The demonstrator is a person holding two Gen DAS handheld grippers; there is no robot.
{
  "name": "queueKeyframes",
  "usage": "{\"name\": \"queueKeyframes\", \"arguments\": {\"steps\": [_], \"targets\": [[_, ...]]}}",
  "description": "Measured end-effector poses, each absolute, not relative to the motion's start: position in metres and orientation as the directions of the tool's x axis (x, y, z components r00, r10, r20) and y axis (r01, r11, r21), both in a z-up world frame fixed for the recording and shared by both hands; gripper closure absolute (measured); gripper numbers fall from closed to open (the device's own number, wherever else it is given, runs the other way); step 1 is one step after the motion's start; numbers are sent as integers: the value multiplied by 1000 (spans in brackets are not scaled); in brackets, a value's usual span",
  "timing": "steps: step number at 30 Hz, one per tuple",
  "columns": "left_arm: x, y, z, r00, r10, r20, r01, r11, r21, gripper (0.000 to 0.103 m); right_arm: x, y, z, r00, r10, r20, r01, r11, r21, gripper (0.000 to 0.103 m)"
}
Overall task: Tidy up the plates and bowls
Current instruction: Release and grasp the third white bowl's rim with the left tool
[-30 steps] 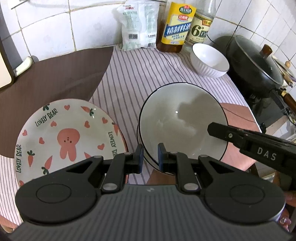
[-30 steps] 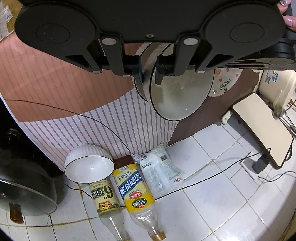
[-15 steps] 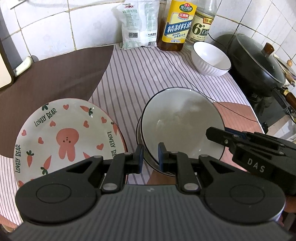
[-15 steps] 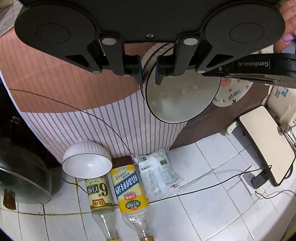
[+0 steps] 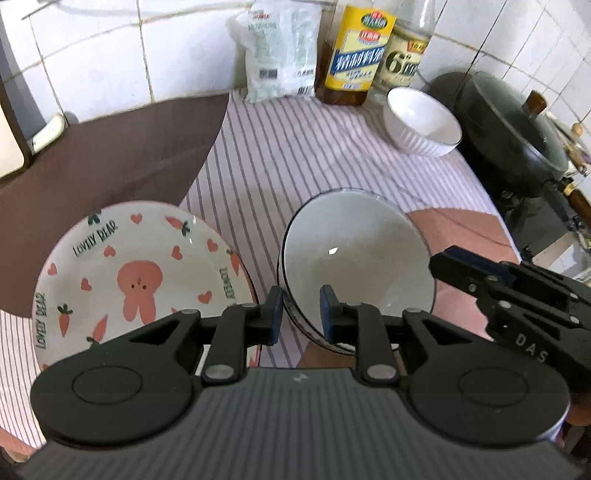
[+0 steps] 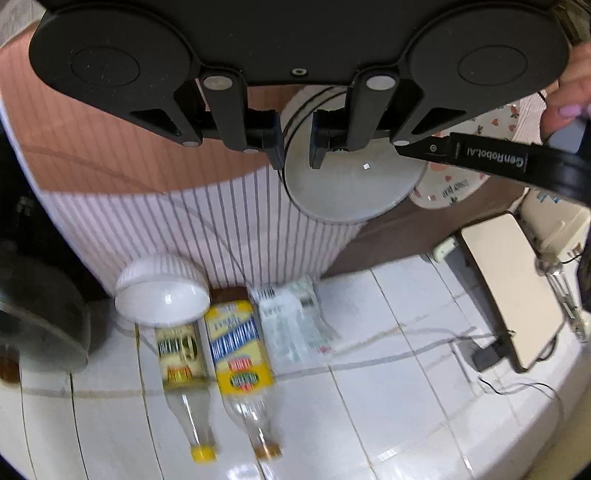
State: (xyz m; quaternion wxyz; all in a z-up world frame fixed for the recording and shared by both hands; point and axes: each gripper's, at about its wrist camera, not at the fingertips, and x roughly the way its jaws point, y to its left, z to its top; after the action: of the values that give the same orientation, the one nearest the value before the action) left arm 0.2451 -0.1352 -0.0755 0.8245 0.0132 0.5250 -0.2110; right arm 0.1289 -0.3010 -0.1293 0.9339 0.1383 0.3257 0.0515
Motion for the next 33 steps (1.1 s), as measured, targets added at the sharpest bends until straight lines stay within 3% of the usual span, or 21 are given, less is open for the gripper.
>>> {"name": "queueKeyframes", "arguments": {"steps": [3,6,11,15,21,25,33], "targets": [[246,-131,-60,381,-363,-850,378,900,-215,79,128,-301,-121,797,116,-593,-18,986,168,81],[252,-130,-44,400,-411,-819,398,883,-248,76,130,-305,-118,815,55,-576,-28,998,56,70],[270,-140,-30,430,-461,-776,433,860,-270,72,144,-327,-124,830,-5,-558,29,999,34,59],[282,-151,-33,444,-482,-755,446,850,-281,69,159,-340,-140,841,-52,-538,86,996,38,43],[308,-171,-47,437,-509,-742,474,831,-291,61,188,-355,-163,829,-86,-553,116,993,20,34],[325,-188,-56,459,-516,-723,503,822,-267,48,208,-359,-172,807,-71,-586,107,994,27,32],[360,-217,-70,442,-530,-724,558,794,-240,39,238,-367,-186,786,-86,-612,138,990,39,26]]}}
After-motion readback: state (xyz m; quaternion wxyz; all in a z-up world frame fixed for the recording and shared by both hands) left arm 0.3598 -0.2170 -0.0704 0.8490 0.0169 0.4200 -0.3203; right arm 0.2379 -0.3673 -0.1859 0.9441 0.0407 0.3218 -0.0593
